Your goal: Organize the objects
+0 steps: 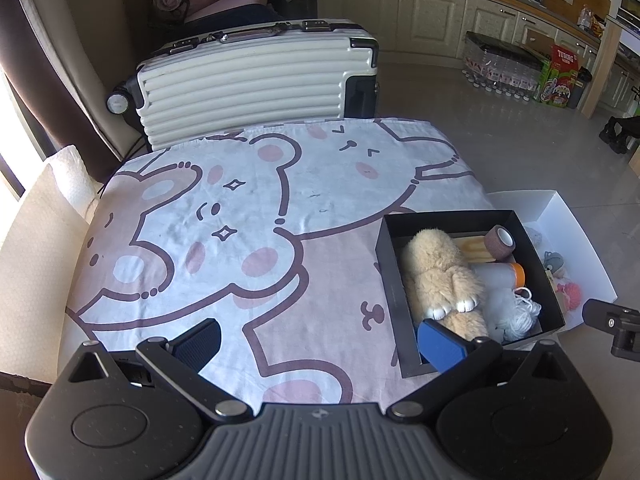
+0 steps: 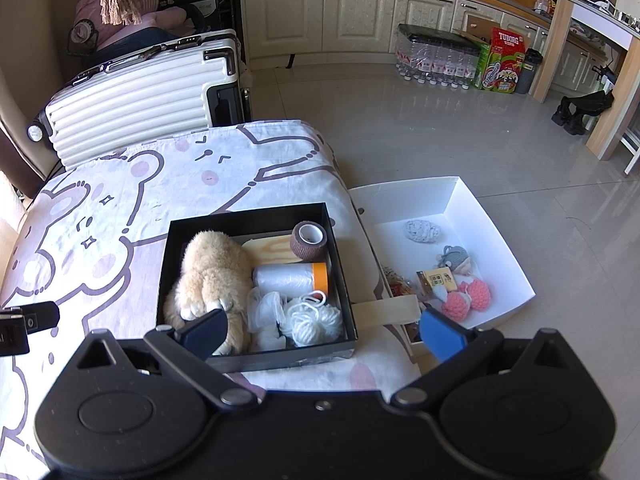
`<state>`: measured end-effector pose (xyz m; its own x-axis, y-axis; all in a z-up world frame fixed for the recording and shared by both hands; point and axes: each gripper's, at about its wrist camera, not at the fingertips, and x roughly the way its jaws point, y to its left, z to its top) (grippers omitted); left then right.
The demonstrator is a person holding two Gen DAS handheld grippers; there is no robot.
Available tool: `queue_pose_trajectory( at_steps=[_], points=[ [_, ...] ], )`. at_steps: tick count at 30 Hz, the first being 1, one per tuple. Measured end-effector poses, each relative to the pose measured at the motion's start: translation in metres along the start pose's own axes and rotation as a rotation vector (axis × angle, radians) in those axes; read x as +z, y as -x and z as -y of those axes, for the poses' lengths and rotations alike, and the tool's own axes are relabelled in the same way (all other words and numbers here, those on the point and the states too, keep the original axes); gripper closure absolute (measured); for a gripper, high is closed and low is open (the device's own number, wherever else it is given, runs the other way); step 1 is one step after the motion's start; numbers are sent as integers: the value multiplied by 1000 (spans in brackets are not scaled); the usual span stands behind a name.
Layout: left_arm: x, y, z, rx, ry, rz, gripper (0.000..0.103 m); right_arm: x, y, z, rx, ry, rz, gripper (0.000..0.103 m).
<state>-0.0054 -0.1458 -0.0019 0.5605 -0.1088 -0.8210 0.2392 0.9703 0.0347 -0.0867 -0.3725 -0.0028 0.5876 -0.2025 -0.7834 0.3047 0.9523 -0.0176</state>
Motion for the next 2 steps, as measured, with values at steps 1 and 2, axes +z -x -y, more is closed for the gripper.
queue_pose_trajectory(
  at_steps=[1,2],
  points=[
    [0,0,0,1,-1,0,0,-1,0,0,0,0,0,0],
    [0,0,0,0,-2,1,0,-1,0,0,0,1,0,0]
  ],
)
